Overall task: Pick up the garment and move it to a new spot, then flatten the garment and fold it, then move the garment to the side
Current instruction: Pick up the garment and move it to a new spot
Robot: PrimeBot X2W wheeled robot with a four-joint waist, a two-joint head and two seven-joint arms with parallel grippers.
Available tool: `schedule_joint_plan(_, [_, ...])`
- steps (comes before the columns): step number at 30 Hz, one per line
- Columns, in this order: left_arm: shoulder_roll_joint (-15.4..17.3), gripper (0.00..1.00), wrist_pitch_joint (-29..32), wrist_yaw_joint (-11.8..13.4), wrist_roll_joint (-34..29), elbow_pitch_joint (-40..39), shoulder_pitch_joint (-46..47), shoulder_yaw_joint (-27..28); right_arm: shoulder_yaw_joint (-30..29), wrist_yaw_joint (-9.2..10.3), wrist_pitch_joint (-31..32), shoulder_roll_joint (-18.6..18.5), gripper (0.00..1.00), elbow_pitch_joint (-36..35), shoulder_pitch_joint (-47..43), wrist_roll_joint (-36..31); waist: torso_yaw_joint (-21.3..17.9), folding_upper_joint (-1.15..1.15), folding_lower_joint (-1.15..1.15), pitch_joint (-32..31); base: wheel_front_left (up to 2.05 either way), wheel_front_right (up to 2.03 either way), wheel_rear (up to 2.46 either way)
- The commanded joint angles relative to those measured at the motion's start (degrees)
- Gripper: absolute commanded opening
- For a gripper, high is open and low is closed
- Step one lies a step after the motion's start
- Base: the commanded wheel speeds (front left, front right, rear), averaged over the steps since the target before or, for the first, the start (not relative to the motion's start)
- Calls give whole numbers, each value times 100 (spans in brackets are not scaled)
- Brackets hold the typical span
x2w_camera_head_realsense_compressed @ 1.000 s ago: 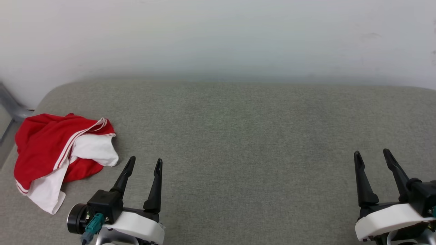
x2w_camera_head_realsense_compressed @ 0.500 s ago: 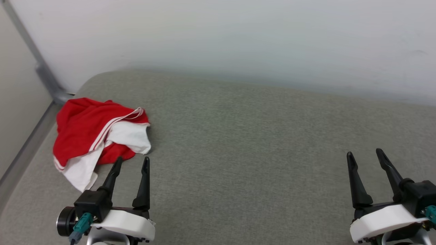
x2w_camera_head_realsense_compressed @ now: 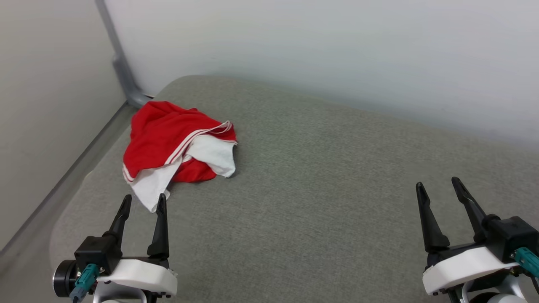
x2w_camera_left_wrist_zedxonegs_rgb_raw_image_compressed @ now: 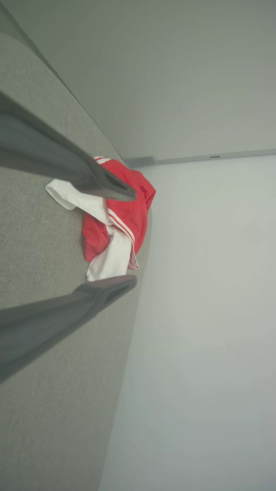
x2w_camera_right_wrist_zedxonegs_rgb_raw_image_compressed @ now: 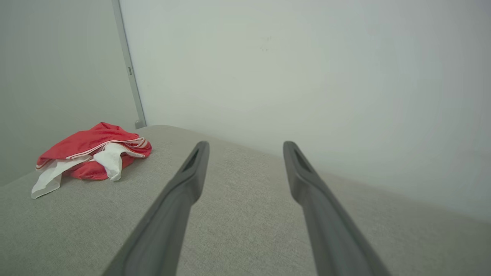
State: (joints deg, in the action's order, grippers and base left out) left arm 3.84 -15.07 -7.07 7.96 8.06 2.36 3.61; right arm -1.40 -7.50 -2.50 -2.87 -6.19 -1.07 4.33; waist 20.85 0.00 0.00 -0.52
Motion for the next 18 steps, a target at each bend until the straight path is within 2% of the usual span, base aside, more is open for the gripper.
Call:
schedule_joint_plan(1, [-3, 100, -14, -14, -13, -2, -11, 25, 16, 2, -28, -1, 100, 7, 114, 2, 155, 0, 0, 9, 0, 0, 0])
schedule_joint_plan(9, [2, 100, -14, -27, 23, -7, -68, 161, 53, 2, -66, -1, 100, 3, 140, 21, 313, 0, 0, 48, 0, 0, 0])
schedule_joint_plan(18, [35, 100, -14, -23, 85, 64, 176, 345, 6, 2, 24, -1, 100, -82, 255, -49, 154, 0, 0, 319, 0, 0, 0])
